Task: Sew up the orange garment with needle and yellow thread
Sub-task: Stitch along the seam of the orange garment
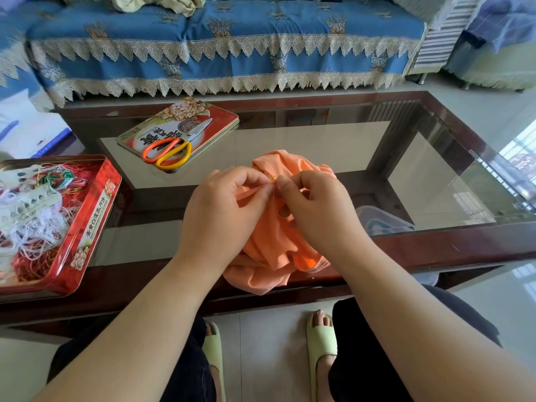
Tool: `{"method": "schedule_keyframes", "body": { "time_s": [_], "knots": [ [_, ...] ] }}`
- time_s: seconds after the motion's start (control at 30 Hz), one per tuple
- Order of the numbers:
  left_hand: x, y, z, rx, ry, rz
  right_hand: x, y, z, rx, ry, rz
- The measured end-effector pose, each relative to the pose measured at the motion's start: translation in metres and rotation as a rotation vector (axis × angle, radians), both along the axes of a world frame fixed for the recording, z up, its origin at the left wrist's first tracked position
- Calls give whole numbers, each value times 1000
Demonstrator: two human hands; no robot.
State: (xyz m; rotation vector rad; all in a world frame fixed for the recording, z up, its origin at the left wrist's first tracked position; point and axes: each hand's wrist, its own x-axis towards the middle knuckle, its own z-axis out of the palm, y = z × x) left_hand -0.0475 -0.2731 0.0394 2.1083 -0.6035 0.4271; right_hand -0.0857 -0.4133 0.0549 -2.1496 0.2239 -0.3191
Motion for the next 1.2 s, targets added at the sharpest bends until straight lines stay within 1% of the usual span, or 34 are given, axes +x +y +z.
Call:
{"method": "schedule_keyframes", "body": {
  "time_s": [0.1,0.23,0.37,0.43,0.57,0.7,0.77,0.9,0.97,1.0,1.1,1.13,1.2],
  "knots": [
    [0,-1,-2,-12,-13,12,0,2,-4,-7,-18,5],
    [3,1,-2,-32,-3,36,1,-3,-2,-27,-32,114],
    [6,3,0,-33,-37,52,1,-11,3,-89,43,202],
    [5,2,-1,-28,-59,20,1,-12,2,-69,29,189],
    [3,-1,-2,-24,-83,-71,2,-12,4,47,-18,172],
    [7,1,-3,-47,-96,-34,1,-19,10,14,69,281],
    [7,1,-2,-37,-82,-42,2,-19,8,-26,68,307],
    [5,1,0,-18,19,-115,2,-18,6,-64,20,278],
    [4,1,3,-49,116,-152,1,-21,9,-17,39,285],
    [3,1,5,-67,156,-168,2,-24,10,25,19,264],
    [1,-1,7,-83,204,-193,5,-33,13,88,-126,49],
    [0,-1,7,-84,208,-193,6,-35,12,71,-134,-1],
    [1,-1,7,-92,201,-196,8,-35,10,-5,-83,9]
  ]
}}
